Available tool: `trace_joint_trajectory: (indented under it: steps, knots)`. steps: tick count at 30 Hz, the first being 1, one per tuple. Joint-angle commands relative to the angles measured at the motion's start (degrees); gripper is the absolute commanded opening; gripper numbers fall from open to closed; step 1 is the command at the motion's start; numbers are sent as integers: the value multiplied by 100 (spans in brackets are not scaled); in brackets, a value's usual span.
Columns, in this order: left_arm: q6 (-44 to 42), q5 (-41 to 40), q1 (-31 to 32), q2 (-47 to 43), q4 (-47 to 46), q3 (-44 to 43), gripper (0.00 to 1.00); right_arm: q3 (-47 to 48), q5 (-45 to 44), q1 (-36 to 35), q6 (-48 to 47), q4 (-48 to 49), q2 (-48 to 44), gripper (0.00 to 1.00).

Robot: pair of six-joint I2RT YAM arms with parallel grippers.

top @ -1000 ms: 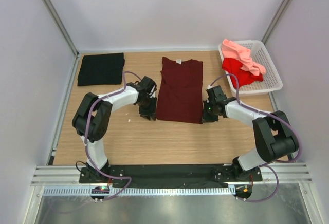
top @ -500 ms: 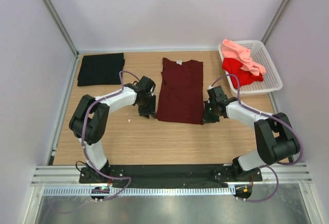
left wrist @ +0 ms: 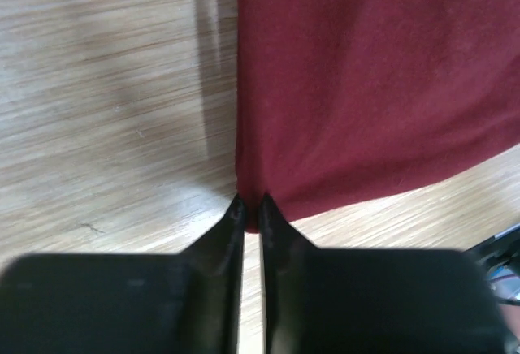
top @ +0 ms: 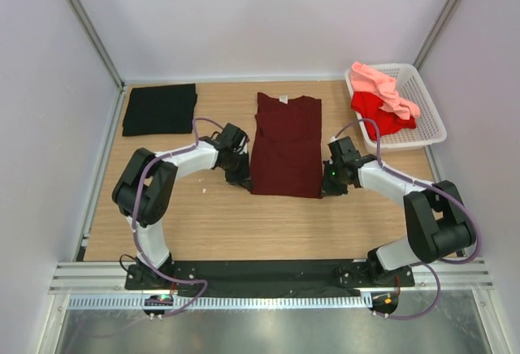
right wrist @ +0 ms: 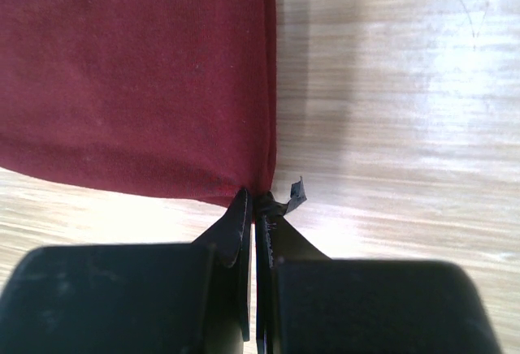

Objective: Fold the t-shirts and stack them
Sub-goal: Fold the tshirt

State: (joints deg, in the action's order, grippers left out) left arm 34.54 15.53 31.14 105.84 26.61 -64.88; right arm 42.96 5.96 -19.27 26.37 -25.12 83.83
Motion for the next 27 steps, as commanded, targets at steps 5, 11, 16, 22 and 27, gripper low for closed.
trace_joint_trajectory:
  steps: [5,11,16,22,27]
  knots:
    - [184,-200,33,-354,-138,511,0,-270,-59,19,237,-72,-438,1]
    - [518,-16,33,-239,-60,678,6,-411,-16,20,369,-89,-552,1]
    - [729,-233,33,-696,264,619,25,-280,-50,28,360,-554,-1026,31]
    - [221,-851,-248,-425,872,-742,41,773,-60,283,-149,-512,-826,41]
    - [-44,-288,-564,207,565,-1395,43,1469,317,450,-378,-143,8,39]
